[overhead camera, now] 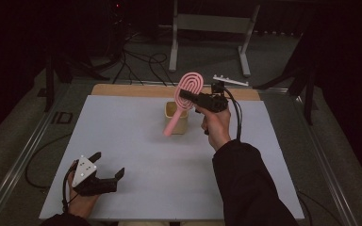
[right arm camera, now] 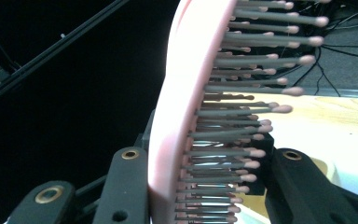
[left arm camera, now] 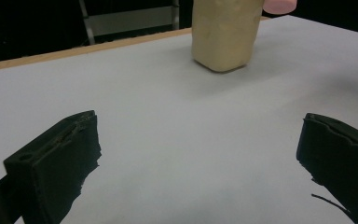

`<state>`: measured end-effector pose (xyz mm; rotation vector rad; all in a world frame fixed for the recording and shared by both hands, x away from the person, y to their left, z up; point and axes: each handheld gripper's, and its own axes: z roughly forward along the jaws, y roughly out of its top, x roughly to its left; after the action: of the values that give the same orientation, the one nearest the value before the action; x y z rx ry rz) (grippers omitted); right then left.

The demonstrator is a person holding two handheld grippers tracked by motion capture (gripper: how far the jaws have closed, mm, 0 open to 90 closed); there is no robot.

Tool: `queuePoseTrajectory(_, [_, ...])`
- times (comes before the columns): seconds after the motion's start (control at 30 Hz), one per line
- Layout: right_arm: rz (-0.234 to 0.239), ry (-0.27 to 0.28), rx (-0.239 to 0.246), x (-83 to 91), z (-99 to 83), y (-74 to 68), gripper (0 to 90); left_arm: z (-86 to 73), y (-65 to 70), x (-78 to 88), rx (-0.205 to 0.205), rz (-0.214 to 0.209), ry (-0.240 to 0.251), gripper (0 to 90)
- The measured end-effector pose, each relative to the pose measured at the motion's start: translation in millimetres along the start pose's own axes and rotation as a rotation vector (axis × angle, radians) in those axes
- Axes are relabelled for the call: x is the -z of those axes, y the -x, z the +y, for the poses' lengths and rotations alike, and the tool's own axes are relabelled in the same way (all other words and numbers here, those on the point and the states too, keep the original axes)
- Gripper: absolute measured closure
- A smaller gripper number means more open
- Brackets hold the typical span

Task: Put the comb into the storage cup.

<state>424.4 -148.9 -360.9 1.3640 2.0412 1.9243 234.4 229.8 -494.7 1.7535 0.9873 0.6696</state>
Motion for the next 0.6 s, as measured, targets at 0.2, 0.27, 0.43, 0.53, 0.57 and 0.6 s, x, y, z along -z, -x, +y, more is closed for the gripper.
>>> queuePoseTrajectory(0.2, [-0.012,0.02,-0.007,1.0,5.3,2.7,62.8,0.0,0.3,-0.2,0.0,0.0,0.001,0.0])
queuePoseTrajectory(0.27, [-0.013,0.024,-0.012,1.3,7.0,2.6,62.8,-0.1,0.1,-0.1,0.001,-0.001,0.001,0.0])
queuePoseTrajectory(0.43, [-0.014,0.034,-0.011,1.0,10.1,2.5,62.8,-0.2,0.4,-0.3,0.001,-0.001,0.001,0.0])
queuePoseTrajectory(0.53, [-0.015,0.04,-0.012,0.7,11.8,2.7,62.9,-0.3,0.4,-0.3,0.001,-0.002,0.001,0.0])
queuePoseTrajectory(0.57, [-0.019,0.04,-0.011,0.5,12.5,2.8,62.9,-0.3,0.4,-0.2,0.0,-0.002,0.0,0.0])
queuePoseTrajectory(0.6, [-0.02,0.043,-0.011,0.1,13.0,2.9,62.8,-0.3,0.4,-0.3,0.0,-0.002,0.0,0.0])
